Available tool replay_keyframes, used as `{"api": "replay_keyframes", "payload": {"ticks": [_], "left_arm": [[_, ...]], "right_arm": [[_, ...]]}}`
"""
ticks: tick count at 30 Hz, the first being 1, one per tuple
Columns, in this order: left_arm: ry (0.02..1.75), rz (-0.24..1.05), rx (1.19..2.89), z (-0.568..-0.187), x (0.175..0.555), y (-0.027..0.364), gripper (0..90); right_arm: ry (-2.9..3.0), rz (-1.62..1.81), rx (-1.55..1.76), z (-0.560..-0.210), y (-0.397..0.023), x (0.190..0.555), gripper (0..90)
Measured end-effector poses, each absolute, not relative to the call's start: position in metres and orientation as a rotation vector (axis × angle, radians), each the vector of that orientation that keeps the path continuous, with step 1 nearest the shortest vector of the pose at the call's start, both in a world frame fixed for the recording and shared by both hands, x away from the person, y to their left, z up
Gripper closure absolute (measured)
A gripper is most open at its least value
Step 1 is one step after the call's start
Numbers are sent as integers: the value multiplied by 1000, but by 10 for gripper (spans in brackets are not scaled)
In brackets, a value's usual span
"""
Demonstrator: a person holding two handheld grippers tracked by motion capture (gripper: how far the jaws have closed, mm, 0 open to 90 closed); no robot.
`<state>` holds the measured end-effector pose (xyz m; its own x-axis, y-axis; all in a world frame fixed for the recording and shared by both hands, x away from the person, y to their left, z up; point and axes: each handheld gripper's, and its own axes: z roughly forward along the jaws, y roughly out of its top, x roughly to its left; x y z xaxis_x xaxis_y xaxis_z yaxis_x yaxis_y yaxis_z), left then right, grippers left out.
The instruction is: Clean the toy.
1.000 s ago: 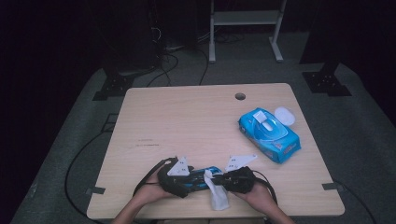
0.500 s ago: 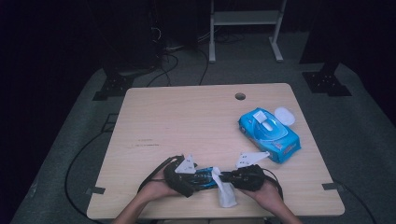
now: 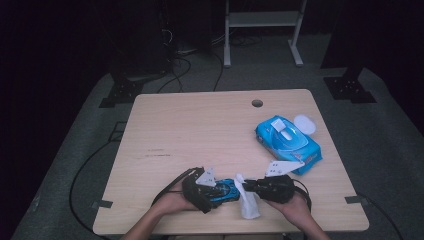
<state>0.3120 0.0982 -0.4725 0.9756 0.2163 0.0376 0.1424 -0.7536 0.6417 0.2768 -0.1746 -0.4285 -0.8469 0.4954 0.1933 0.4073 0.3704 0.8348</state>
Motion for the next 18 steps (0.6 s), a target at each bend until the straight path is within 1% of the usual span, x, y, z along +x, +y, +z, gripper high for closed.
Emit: {"api": "replay_keyframes", "payload": {"ticks": [2,5,10,12,18], "left_arm": [[252,119,2435,-472,312,100,148],[252,107,2427,-471,314,102,251],[255,102,2467,-468,316,95,248],[270,105,2479,-468,317,91,185],[267,102,2491,-468,318,85,180]], "right_arm": [[2524,1499,835,-428,-175,277,832],[2522,1499,835,-429,-175,277,832],[2520,1497,856,-431,-175,280,832],[2519,1494,859,-431,-176,281,832],[2514,1497,867,-433,-178,281,832]]}}
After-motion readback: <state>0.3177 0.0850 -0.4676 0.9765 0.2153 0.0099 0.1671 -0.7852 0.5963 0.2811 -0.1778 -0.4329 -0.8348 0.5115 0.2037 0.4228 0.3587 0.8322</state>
